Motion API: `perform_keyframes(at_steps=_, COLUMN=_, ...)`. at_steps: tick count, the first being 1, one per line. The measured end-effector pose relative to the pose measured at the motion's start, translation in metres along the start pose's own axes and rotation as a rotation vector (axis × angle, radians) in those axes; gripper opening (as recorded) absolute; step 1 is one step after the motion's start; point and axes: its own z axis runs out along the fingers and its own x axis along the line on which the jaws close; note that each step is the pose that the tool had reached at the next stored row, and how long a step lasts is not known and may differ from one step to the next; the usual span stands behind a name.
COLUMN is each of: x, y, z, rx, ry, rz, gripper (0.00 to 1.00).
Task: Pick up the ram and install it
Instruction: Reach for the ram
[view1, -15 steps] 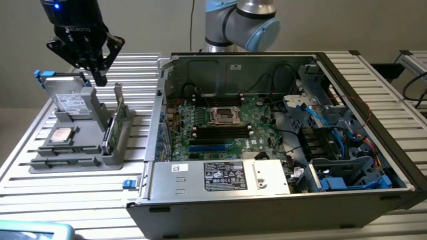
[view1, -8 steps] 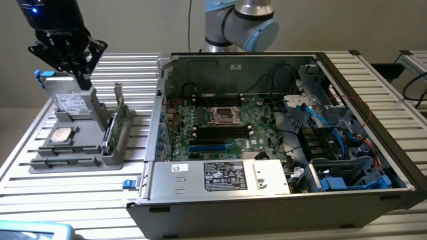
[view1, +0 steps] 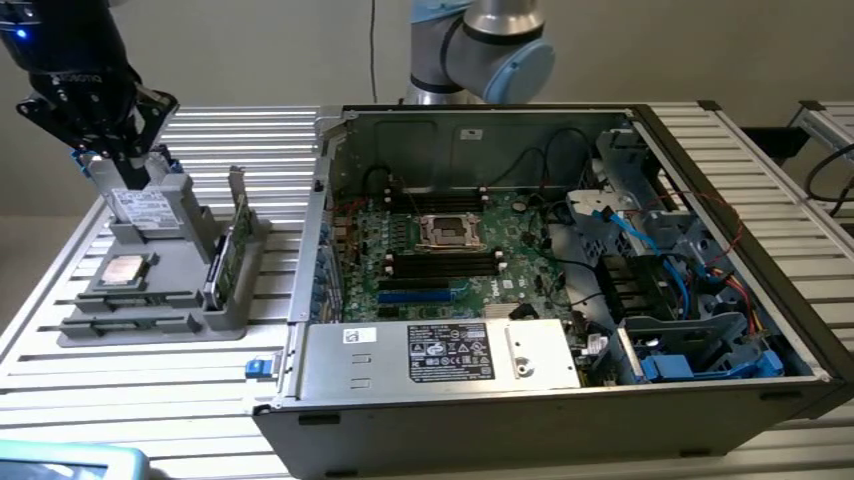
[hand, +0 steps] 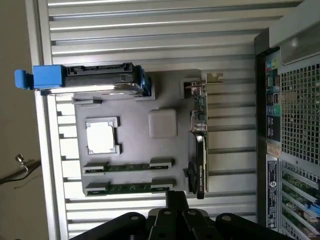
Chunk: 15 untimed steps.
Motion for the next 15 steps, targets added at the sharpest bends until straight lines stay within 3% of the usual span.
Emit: perform_keyframes(at_steps=15, x=0.066, y=-0.0025, z=0.0276, rx=-0.0001, ry=-0.0005, rz=-0.004, gripper=0.11)
